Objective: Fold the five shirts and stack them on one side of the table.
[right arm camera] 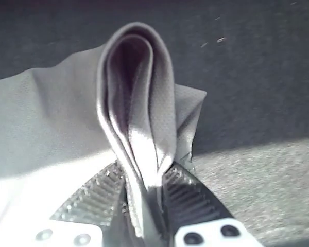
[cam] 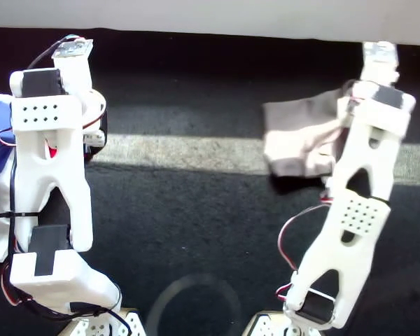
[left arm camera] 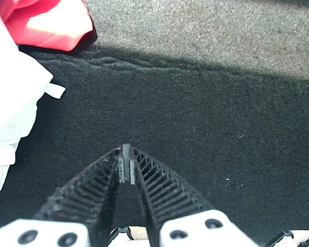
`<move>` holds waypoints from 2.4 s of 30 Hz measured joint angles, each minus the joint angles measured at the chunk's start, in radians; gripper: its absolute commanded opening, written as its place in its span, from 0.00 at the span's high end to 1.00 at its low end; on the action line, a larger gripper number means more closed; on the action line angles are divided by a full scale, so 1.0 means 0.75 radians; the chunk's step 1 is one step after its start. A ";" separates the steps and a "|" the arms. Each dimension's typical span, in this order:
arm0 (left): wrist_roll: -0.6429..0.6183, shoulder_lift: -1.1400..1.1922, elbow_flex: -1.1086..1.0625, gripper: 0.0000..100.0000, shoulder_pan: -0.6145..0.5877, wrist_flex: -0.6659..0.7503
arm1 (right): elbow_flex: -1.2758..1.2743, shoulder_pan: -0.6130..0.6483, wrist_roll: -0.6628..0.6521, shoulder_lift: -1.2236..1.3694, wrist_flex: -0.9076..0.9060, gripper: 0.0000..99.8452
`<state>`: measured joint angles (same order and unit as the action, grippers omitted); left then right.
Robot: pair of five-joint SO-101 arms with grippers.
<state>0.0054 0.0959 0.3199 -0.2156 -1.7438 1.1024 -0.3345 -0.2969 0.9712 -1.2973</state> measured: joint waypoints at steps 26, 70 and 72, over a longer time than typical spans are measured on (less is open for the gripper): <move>0.000 -0.002 0.000 0.99 0.000 0.000 | 0.012 -0.190 -0.164 0.245 0.481 0.73; 0.354 -0.002 -0.131 0.77 -0.853 0.640 | -0.002 0.072 0.137 -0.841 -0.610 0.74; 0.389 -0.002 -0.192 0.77 -0.853 0.739 | -0.084 0.074 0.137 -0.970 -0.610 0.74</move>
<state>0.2969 0.0944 0.1757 -0.8554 -1.1899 1.0395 -0.2793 -0.1941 0.2440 -1.7545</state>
